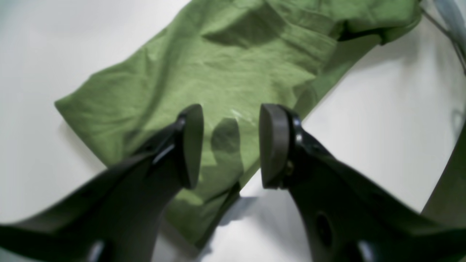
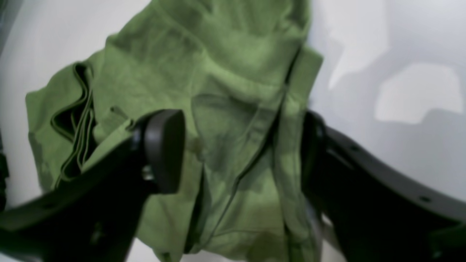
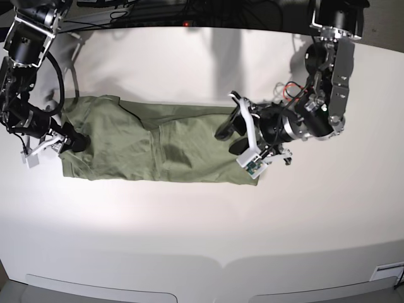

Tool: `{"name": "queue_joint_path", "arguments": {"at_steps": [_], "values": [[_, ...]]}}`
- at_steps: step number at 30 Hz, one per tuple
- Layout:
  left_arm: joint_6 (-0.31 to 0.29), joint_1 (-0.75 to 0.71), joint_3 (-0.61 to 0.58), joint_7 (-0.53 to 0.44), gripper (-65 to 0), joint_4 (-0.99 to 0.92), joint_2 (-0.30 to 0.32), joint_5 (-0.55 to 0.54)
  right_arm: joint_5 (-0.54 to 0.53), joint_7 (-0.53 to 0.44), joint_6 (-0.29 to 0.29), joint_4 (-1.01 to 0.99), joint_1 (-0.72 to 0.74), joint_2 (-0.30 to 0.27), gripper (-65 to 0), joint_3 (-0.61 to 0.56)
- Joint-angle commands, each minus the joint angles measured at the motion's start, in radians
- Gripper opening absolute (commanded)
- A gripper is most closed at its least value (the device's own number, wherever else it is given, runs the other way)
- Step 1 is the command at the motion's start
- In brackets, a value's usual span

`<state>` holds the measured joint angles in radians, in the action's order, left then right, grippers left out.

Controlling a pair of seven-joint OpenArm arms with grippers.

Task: Fold the T-shirt properly
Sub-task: 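Grasp both ends of the folded strip with the left and right grippers, then lift the strip with both grippers and fold it in half toward the left gripper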

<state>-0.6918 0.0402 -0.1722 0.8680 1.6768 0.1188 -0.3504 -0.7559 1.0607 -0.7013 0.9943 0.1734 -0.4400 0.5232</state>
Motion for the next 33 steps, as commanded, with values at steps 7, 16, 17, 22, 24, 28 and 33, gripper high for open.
{"name": "queue_joint_path", "arguments": {"at_steps": [7, 16, 17, 22, 24, 28, 33], "values": [[-0.005, 0.015, 0.001, -0.055, -40.1, 0.018, -0.002, 0.063, -0.024, 0.03, 0.003, 0.008, 0.013, -0.011, -54.4, 0.0], [0.076, 0.01, 0.001, -0.138, -48.3, 0.017, -0.002, 0.216, -0.078, 0.067, 0.003, 0.031, 0.032, -0.011, -65.0, 0.0], [0.111, 0.01, 0.001, -0.141, -51.7, 0.017, -0.002, 0.253, -0.087, 0.075, 0.003, 0.042, 0.031, -0.011, -65.0, 0.0], [0.135, 0.009, 0.001, -0.141, -57.4, 0.017, -0.002, 0.267, -0.12, 0.087, 0.003, 0.108, 0.032, -0.01, -65.0, 0.0], [0.135, 0.009, 0.001, -0.139, -62.8, 0.017, -0.002, 0.268, -0.14, 0.103, 0.003, 0.145, 0.032, -0.003, -65.0, 0.0], [0.135, 0.008, 0.001, -0.137, -65.0, 0.017, -0.002, 0.256, -0.169, 0.137, 0.003, 0.216, 0.032, 0.011, -65.0, 0.0], [0.134, -0.037, 0.001, -0.165, -65.0, 0.004, -0.002, 0.246, -0.204, 0.141, 0.003, 0.297, 0.032, 0.054, -65.0, 0.0]]}}
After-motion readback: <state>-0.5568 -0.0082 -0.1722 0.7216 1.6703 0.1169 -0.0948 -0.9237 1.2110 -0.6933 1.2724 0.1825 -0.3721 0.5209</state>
